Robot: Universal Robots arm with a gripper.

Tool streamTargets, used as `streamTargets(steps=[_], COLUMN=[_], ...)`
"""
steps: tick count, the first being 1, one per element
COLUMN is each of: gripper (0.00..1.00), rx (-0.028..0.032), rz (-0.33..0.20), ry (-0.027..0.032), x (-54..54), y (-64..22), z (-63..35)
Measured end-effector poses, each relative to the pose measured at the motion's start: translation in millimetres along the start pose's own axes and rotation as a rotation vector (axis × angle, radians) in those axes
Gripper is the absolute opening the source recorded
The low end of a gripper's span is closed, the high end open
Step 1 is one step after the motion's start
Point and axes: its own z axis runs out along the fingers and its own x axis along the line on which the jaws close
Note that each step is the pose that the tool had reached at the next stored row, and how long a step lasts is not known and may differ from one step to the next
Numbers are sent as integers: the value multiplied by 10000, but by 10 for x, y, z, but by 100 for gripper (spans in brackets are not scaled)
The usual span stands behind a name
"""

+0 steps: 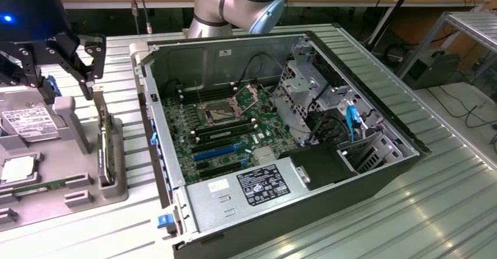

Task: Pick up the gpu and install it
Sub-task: 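Pick up the gpu and move the gpu toward the slot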

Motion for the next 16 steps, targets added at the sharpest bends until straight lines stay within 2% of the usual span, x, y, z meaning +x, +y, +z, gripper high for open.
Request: streamTargets(steps=[16], gripper=[54], rx=[0], rz=[0], ry=[0], x=[-33], y=[-5], z=[119])
